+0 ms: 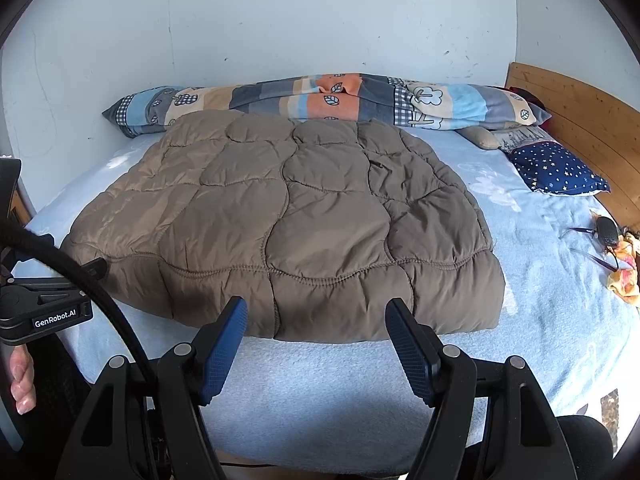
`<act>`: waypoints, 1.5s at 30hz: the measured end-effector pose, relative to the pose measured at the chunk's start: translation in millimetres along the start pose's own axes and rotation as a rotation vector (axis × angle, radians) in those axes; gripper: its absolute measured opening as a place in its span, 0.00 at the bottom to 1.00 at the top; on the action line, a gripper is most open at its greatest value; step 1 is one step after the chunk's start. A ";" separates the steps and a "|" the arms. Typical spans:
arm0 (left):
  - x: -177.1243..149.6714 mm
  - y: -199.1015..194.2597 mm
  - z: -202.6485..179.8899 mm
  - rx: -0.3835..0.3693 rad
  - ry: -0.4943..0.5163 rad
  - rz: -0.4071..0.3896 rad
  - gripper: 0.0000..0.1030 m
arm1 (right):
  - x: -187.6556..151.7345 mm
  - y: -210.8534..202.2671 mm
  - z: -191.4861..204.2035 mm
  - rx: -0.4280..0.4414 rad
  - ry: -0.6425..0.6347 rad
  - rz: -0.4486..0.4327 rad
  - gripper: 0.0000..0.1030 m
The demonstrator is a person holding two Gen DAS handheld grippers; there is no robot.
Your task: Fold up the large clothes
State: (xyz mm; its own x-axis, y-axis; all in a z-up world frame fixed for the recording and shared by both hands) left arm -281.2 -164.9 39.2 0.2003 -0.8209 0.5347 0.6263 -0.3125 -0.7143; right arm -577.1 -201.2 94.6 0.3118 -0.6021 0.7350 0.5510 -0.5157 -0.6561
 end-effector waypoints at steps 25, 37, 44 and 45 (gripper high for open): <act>-1.4 0.8 0.4 0.006 0.004 0.003 0.86 | 0.6 0.5 -3.6 -0.005 0.011 0.005 0.74; -1.3 0.8 0.8 0.006 0.004 0.003 0.86 | 0.3 1.2 -4.6 -0.010 0.013 0.009 0.74; -2.3 0.7 1.0 0.017 0.004 0.006 0.86 | 0.4 2.3 -5.2 -0.013 0.013 0.009 0.75; -2.8 0.8 1.2 0.020 0.006 0.008 0.86 | 0.2 2.3 -5.2 -0.012 0.014 0.009 0.75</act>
State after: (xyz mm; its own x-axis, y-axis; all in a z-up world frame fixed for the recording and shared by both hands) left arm -280.4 -162.2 37.7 0.2007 -0.8261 0.5266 0.6399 -0.2964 -0.7090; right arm -579.8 -205.7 92.3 0.3063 -0.6149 0.7267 0.5386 -0.5175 -0.6649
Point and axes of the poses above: each gripper's, at about its wrist camera, not at the fingertips, and y roughly the way its jaws point, z to its left, x to its top, the point moved 5 cm from there along y, roughly the way its jaws point, and after that the axes turned 14 degrees about y, right-handed, at the moved point
